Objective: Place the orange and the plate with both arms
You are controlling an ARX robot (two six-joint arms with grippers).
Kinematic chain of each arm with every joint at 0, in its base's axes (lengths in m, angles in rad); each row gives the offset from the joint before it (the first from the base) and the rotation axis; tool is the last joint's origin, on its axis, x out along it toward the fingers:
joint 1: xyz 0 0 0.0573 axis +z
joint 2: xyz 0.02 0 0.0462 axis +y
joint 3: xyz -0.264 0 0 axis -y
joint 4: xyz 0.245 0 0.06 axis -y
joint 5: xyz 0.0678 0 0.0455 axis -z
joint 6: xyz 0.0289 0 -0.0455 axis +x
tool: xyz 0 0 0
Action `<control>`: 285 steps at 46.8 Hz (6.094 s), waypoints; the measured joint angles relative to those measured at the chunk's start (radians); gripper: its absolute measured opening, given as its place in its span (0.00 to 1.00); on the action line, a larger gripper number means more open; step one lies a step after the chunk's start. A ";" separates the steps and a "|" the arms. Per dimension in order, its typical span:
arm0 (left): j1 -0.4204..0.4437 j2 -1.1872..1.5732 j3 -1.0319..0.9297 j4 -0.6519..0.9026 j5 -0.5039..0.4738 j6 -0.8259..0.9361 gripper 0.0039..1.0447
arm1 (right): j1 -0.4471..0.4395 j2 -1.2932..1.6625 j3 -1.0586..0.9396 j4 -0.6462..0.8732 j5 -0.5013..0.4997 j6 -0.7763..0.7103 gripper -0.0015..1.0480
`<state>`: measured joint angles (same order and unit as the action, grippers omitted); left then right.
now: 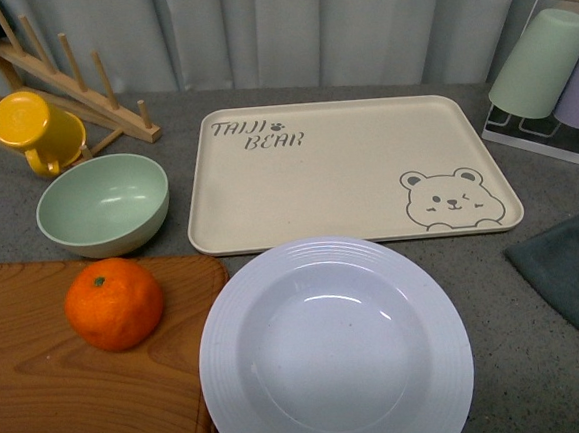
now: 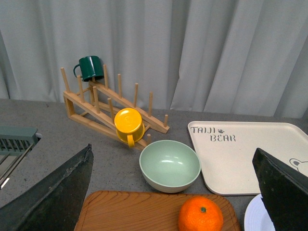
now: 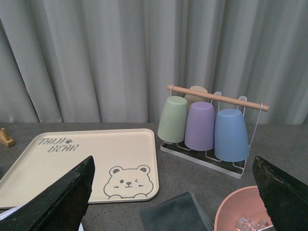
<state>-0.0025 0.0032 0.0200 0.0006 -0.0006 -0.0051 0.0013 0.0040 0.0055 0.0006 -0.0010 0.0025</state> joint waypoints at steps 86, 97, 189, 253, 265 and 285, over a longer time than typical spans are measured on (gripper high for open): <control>0.000 0.000 0.000 0.000 0.000 0.000 0.94 | 0.000 0.000 0.000 0.000 0.000 0.000 0.91; 0.000 0.000 0.000 0.000 0.000 0.000 0.94 | 0.000 0.000 0.000 0.000 0.000 0.000 0.91; -0.196 1.870 0.514 0.490 0.021 -0.304 0.87 | -0.001 0.000 0.000 0.000 0.000 -0.001 0.91; -0.672 1.975 0.646 0.459 -0.067 -0.607 0.63 | -0.001 0.000 0.000 0.000 0.000 -0.001 0.91; -0.669 1.981 0.652 0.472 -0.061 -0.636 0.72 | -0.001 0.000 0.000 0.000 0.000 -0.001 0.91; -0.587 1.818 0.616 0.452 -0.087 -0.624 0.94 | -0.001 0.000 0.000 0.000 0.000 -0.001 0.91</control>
<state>-0.5896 1.8217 0.6365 0.4526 -0.0879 -0.6289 0.0006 0.0040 0.0055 0.0006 -0.0010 0.0017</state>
